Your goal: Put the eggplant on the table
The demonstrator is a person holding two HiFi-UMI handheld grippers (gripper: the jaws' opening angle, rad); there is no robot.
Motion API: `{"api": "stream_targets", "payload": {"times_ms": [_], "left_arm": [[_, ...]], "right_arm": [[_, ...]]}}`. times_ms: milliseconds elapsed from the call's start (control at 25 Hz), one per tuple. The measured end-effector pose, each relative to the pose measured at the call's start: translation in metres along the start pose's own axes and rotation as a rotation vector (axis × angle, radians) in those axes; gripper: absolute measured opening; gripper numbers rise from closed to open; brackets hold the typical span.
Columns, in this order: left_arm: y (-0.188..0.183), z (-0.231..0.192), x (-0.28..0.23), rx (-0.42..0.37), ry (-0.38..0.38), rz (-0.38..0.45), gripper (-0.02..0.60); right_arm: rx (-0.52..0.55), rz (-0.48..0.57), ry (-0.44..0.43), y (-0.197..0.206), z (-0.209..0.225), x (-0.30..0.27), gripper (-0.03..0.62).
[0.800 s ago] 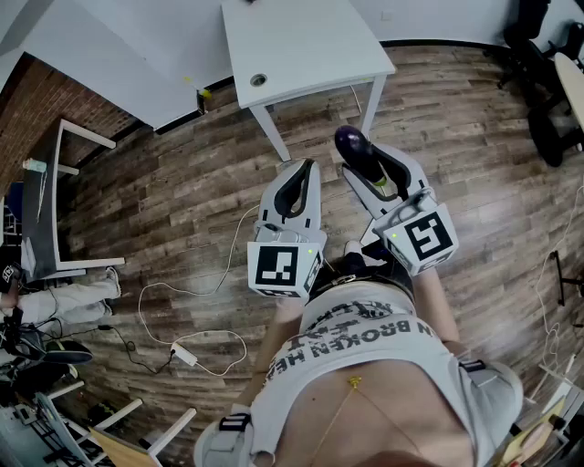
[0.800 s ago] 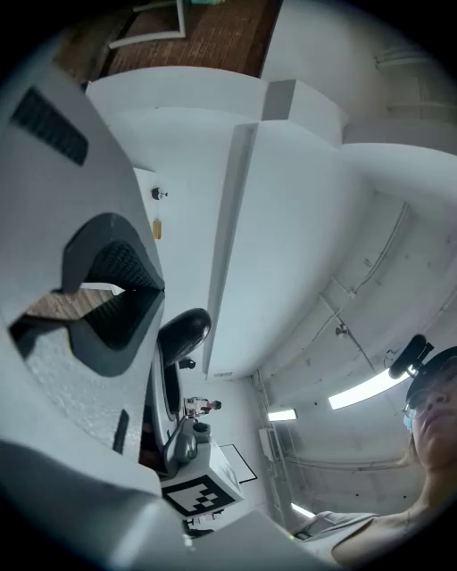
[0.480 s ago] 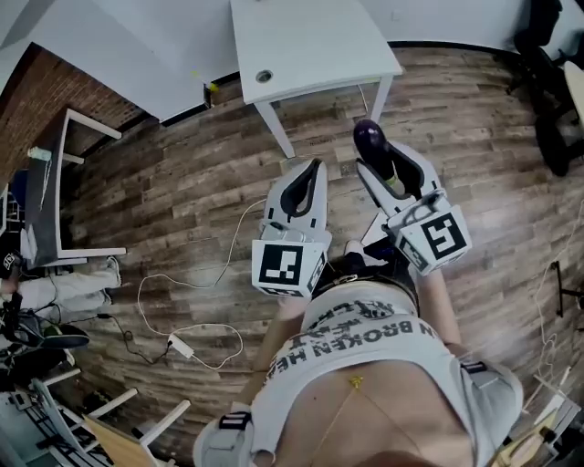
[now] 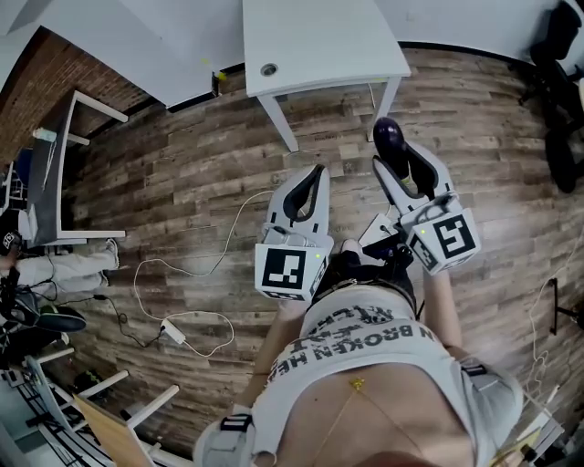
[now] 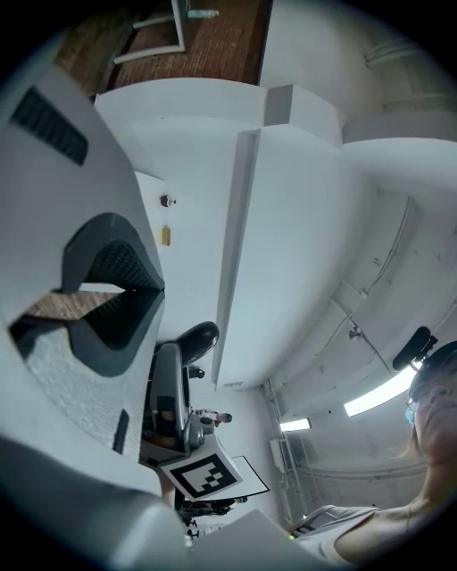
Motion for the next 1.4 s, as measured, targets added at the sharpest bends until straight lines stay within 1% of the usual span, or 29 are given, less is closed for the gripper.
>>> {"api": "stream_targets", "payload": {"times_ms": [200,400,520,720,960,1160,1400], "left_arm": [[0.003,-0.007,-0.01,0.021,-0.017,-0.011,0.006],[0.004,-0.022,-0.028,0.038,-0.004,0.0,0.006],[0.006,-0.034,-0.044,0.049,0.021,0.002,0.006],[0.001,-0.063,-0.079,0.063,0.085,0.021,0.006],[-0.013,-0.112,-0.118,0.028,0.132,0.025,0.006],[-0.015,-0.149,-0.136,0.026,0.161,0.019,0.006],[-0.015,-0.18,-0.151,0.031,0.195,0.02,0.006]], "right_arm": [[-0.005,-0.01,-0.023,0.002,0.007,-0.014,0.198],[0.006,-0.005,-0.024,0.0,0.014,-0.037,0.198],[0.008,0.002,-0.012,0.0,0.018,-0.053,0.198],[0.012,0.0,0.004,-0.003,0.023,-0.09,0.198],[0.017,-0.015,0.008,-0.002,0.024,-0.153,0.198],[0.017,-0.027,0.015,-0.002,0.02,-0.196,0.198],[0.019,-0.033,0.041,0.0,0.02,-0.23,0.198]]}}
Point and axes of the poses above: the fingertips, and each gripper's own axes: x backward along the fingers, z to its right, y out of its underside, the point moved 2 cm from there along x, backward along the fingers, and after that the axes turned 4 degrees about y, right-handed, at the moved point
